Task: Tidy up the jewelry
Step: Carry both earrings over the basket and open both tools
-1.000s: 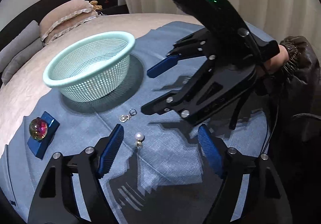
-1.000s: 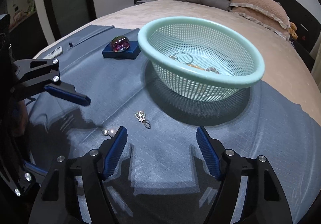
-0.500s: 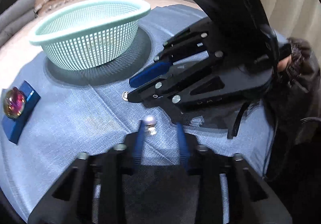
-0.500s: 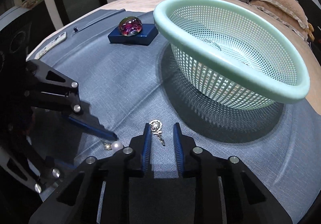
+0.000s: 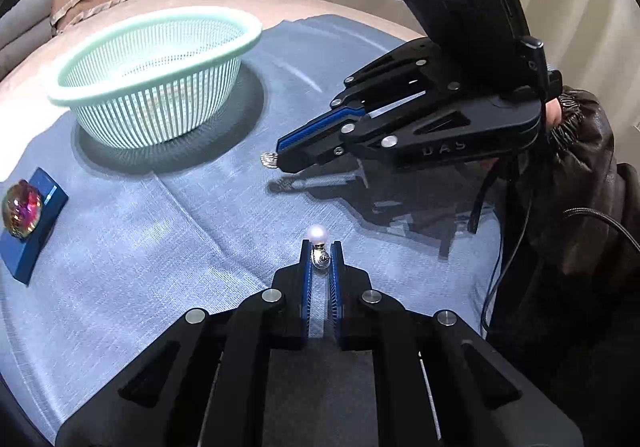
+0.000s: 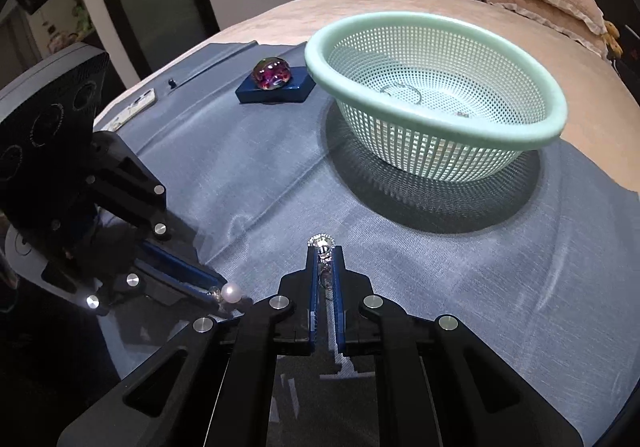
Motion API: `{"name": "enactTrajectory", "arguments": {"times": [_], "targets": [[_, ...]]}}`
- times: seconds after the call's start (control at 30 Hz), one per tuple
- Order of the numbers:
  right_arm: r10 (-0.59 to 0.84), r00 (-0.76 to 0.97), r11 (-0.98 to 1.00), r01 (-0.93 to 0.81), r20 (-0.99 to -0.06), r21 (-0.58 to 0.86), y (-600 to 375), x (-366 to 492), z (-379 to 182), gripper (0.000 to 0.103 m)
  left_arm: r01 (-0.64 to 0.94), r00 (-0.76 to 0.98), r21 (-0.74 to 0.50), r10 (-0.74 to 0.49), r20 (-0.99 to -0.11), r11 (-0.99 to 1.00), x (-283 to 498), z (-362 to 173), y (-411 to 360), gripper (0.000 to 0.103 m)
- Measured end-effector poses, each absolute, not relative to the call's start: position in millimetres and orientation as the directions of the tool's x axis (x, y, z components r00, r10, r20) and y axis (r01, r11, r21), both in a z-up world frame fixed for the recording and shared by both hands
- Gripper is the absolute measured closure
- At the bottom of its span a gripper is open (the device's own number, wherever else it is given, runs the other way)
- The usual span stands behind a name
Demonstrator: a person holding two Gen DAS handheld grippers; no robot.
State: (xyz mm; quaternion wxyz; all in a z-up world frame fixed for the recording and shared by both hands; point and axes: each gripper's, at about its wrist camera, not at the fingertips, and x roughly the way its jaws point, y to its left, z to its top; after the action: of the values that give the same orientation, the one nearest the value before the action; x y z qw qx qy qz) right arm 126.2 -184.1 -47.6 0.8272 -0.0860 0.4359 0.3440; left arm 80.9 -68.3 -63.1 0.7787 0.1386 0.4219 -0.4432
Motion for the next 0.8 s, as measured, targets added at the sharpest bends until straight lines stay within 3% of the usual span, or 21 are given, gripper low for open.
{"name": "enactTrajectory", "arguments": {"times": [0.5, 0.8], "targets": [[0.486, 0.484, 0.736, -0.676, -0.728, 0.041, -208.2, 102.5, 37.2, 0.097, 0.800, 0.413, 0.039, -0.503, -0.760, 0.598, 88.7, 10.1, -57.7, 0.094], [0.468, 0.524, 0.730, -0.683, -0.711, -0.023, -208.2, 127.0, 66.4, 0.097, 0.786, 0.467, 0.091, -0.490, -0.736, 0.612, 122.0, 40.3, -46.7, 0.094]]}}
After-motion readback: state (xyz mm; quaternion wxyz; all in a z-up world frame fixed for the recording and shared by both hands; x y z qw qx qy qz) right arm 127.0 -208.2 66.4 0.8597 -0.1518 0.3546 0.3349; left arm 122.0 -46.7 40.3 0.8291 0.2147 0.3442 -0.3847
